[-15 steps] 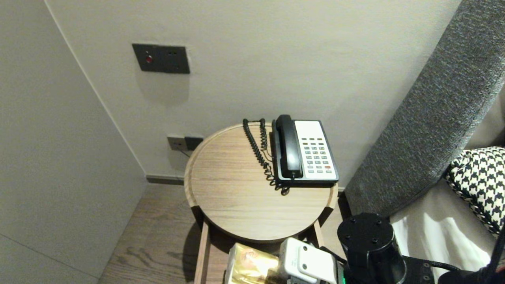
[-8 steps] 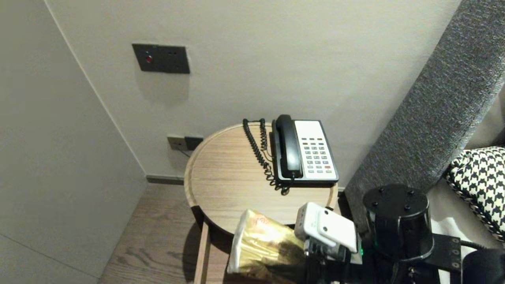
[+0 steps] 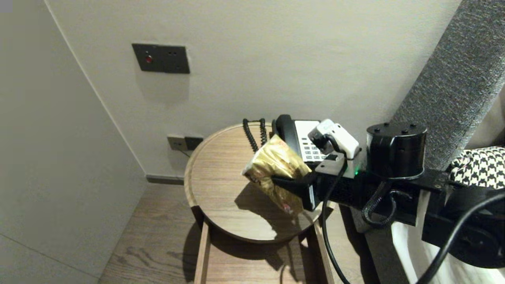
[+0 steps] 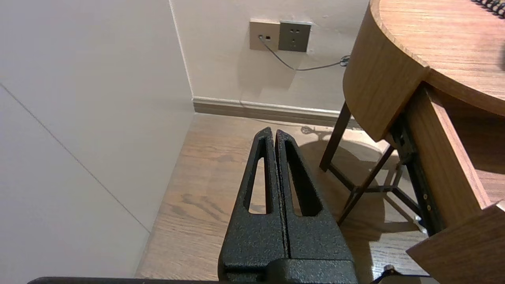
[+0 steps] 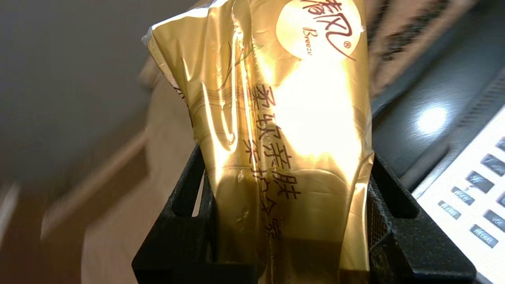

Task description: Take the tissue out of the drawer one by one and place them on the table

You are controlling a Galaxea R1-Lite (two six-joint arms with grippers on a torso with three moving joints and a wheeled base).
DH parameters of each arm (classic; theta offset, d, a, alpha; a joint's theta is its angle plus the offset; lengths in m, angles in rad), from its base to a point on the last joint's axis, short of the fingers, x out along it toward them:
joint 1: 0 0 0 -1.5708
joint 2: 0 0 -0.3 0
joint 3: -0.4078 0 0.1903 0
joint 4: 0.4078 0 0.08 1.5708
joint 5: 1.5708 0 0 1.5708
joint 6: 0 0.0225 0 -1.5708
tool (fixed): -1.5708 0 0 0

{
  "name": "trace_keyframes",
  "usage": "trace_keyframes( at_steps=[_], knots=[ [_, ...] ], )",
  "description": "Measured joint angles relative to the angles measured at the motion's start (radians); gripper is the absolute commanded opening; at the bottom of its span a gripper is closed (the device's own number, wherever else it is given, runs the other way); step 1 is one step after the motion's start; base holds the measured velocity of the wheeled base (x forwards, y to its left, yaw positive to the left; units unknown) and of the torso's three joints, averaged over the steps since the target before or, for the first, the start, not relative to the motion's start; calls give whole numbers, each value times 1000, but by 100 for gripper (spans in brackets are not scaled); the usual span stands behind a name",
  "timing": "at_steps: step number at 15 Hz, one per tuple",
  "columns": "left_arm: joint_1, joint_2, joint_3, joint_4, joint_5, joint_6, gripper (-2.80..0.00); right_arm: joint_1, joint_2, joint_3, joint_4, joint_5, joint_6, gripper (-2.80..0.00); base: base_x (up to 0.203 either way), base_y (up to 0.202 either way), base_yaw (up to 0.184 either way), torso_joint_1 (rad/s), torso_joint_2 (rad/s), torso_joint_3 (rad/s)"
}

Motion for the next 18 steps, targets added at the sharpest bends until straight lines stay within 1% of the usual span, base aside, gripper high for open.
trace_keyframes(
  at_steps=[3,5,7,9,11,15,18],
  knots=[
    [0,0,0,0,0,0,-280,7,43,-62,29,-50,96,-280,0,0,0,0,0,0],
    [0,0,0,0,0,0,-280,20,56,-108,121,-59,150,-280,0,0,0,0,0,0],
    [0,0,0,0,0,0,-280,42,58,-144,212,-66,184,-280,0,0,0,0,0,0],
    [0,0,0,0,0,0,-280,79,63,-163,255,-100,190,-280,0,0,0,0,0,0],
    [0,0,0,0,0,0,-280,118,73,-171,259,-128,192,-280,0,0,0,0,0,0],
    [0,0,0,0,0,0,-280,159,100,-182,264,-135,182,-280,0,0,0,0,0,0],
    [0,0,0,0,0,0,-280,166,121,-182,265,-134,180,-280,0,0,0,0,0,0]
  ],
)
